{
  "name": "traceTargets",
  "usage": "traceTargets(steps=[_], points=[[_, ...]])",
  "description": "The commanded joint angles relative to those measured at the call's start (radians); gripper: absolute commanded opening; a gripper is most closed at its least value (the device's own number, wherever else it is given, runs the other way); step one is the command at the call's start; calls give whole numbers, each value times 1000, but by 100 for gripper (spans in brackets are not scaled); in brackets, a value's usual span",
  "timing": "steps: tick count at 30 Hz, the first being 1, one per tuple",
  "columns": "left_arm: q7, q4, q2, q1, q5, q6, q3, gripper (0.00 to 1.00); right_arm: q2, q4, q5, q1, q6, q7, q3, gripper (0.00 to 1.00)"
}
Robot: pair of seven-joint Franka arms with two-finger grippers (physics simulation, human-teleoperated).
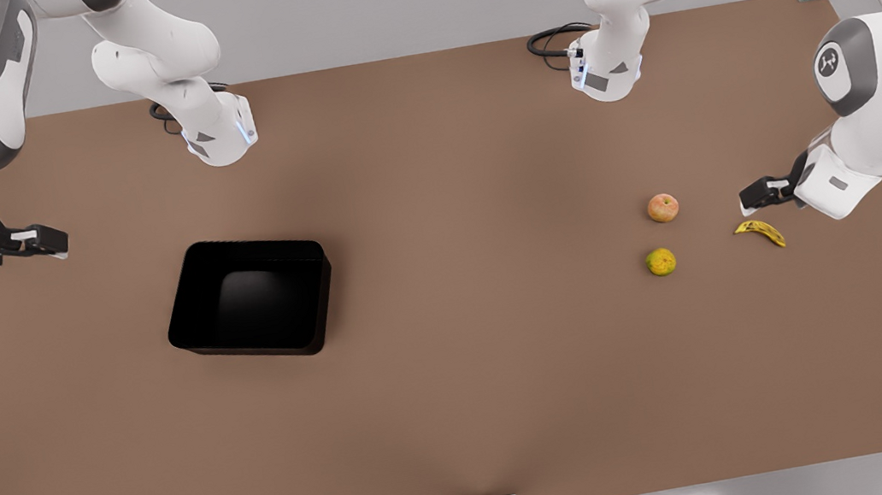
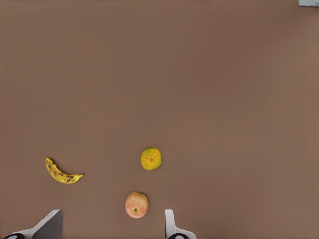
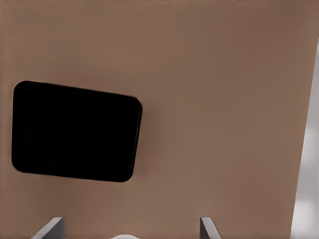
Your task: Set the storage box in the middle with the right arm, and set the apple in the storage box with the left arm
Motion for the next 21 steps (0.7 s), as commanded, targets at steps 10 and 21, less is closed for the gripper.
traceTargets(steps=[10, 21], points=[[1, 7, -4, 0, 2, 4, -1, 100, 8, -553, -13, 10, 511, 276, -4, 100], [-2, 7, -1, 0, 8, -19, 3, 100, 59, -902, 91, 12, 947, 382, -35, 100]])
